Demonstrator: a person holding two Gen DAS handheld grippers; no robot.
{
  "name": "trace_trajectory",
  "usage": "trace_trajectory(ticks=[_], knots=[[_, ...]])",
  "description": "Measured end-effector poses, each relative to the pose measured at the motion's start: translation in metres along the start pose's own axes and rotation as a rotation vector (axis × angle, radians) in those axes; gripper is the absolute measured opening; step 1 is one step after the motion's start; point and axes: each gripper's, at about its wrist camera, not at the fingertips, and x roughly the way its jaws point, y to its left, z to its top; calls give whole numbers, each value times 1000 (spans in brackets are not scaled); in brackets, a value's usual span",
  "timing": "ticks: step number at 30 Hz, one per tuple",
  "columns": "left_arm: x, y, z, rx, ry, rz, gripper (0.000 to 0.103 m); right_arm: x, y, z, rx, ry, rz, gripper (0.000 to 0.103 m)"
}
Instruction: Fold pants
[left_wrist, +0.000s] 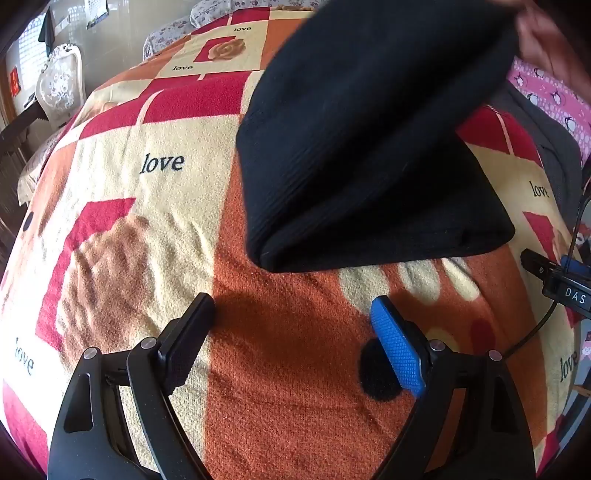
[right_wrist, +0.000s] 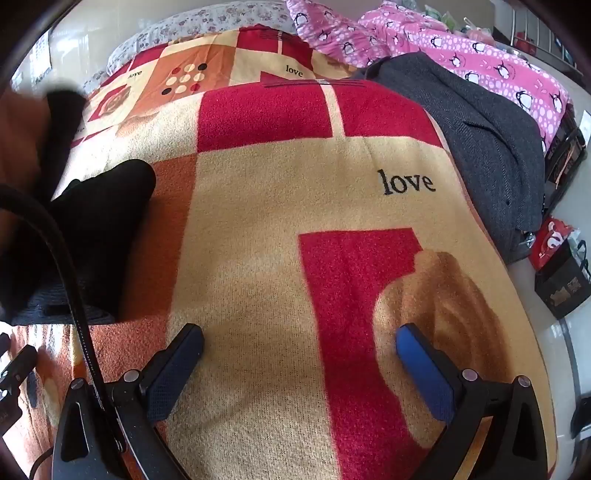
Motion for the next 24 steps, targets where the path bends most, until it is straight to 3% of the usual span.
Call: trace_trajectory(ticks=[24], knots=[[0, 0, 0, -1, 1, -2, 87, -1, 0, 2, 1, 0, 0, 103]])
